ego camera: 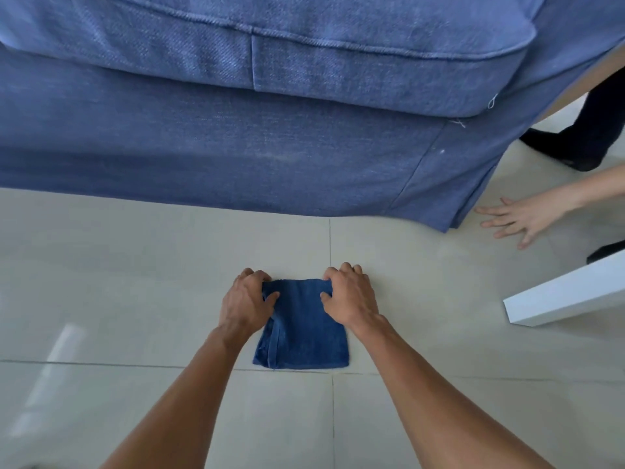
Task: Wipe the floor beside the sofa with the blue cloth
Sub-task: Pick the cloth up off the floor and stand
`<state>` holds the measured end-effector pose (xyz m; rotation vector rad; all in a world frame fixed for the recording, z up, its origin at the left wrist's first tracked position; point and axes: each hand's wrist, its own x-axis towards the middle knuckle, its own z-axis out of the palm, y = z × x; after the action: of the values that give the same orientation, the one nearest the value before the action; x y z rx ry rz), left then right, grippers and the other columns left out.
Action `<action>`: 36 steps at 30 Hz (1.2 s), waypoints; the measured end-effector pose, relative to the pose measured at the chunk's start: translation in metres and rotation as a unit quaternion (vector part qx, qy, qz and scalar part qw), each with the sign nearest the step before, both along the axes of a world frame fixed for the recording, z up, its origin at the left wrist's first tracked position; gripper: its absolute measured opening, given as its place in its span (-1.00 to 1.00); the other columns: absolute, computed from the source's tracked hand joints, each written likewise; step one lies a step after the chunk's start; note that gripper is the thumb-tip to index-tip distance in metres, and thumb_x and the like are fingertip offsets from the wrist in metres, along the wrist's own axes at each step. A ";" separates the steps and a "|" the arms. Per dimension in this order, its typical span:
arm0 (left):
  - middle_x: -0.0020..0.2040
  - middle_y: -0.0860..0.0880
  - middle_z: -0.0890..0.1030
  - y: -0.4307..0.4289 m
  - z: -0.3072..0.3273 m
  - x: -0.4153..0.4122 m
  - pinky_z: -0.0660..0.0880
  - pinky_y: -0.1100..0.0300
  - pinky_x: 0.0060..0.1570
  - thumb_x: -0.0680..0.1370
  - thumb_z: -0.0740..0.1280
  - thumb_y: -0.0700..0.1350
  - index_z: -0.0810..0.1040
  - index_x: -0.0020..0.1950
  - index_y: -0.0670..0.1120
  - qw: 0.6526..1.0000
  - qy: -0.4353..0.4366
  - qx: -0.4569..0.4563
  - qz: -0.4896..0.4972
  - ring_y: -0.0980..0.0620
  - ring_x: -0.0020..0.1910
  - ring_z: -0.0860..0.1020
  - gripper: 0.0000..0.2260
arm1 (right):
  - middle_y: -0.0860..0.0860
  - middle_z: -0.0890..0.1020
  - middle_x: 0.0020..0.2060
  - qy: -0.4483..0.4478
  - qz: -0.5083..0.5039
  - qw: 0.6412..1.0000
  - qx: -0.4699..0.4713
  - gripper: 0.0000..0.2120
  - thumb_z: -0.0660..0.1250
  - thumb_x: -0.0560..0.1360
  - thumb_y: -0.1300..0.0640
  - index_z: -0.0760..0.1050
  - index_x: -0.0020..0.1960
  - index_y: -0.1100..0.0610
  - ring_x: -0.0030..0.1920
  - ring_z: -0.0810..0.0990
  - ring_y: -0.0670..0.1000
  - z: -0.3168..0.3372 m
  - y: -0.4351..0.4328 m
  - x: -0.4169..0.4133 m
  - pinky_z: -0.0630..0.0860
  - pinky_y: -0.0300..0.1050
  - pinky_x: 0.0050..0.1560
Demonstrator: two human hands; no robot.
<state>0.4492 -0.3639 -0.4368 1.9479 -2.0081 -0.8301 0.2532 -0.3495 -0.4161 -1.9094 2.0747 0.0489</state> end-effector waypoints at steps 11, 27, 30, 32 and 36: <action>-0.02 -0.05 0.67 -0.006 0.071 0.004 0.46 0.20 -0.19 0.55 0.34 -0.14 0.61 0.07 -0.08 0.999 0.026 0.020 -0.017 0.00 -0.14 0.57 -0.87 | 0.04 0.67 0.05 -0.109 -0.065 0.990 0.063 -0.91 0.38 0.56 0.19 0.57 0.05 0.06 0.03 0.63 0.10 0.074 -0.002 -0.017 0.56 -0.08 -0.02; -0.03 0.01 0.66 0.042 0.305 -0.016 0.40 0.14 -0.16 0.55 0.30 -0.16 0.58 0.02 -0.03 0.985 0.044 -0.170 0.002 -0.07 -0.08 0.57 -0.90 | 0.03 0.68 -0.13 -0.146 -0.089 0.978 -0.116 -0.87 0.39 0.52 0.12 0.49 -0.14 -0.07 -0.11 0.63 0.11 0.298 0.059 -0.032 0.58 -0.05 -0.09; -0.01 0.01 0.65 0.057 0.346 -0.030 0.42 0.13 -0.14 0.54 0.32 -0.17 0.57 0.02 -0.03 0.980 0.041 -0.190 -0.035 -0.03 -0.10 0.54 -0.91 | -0.11 0.63 -0.33 -0.148 -0.074 0.978 -0.124 -0.90 0.42 0.52 0.15 0.53 -0.13 0.00 -0.16 0.60 0.03 0.348 0.086 -0.053 0.57 -0.07 -0.05; 0.02 -0.01 0.66 0.068 0.377 -0.049 0.45 0.12 -0.11 0.55 0.33 -0.17 0.57 0.04 -0.03 0.976 0.042 -0.202 -0.071 -0.06 -0.04 0.57 -0.90 | -0.16 0.57 -0.42 -0.142 -0.075 0.977 -0.137 -0.90 0.44 0.51 0.17 0.55 -0.13 0.03 -0.18 0.59 0.02 0.385 0.109 -0.073 0.55 -0.11 -0.05; 0.02 -0.01 0.65 0.094 0.434 -0.106 0.39 0.13 -0.13 0.54 0.33 -0.17 0.57 0.05 -0.02 0.959 0.053 -0.242 -0.135 -0.09 0.01 0.57 -0.88 | -0.09 0.61 -0.37 -0.136 -0.104 0.972 -0.163 -0.93 0.45 0.51 0.18 0.57 -0.11 0.07 -0.22 0.58 -0.01 0.448 0.166 -0.126 0.44 -0.21 -0.21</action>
<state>0.3434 -0.2696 -0.0028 1.3564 -2.1831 -0.4205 0.1277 -0.1835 0.0317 -1.7332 2.1764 -0.6032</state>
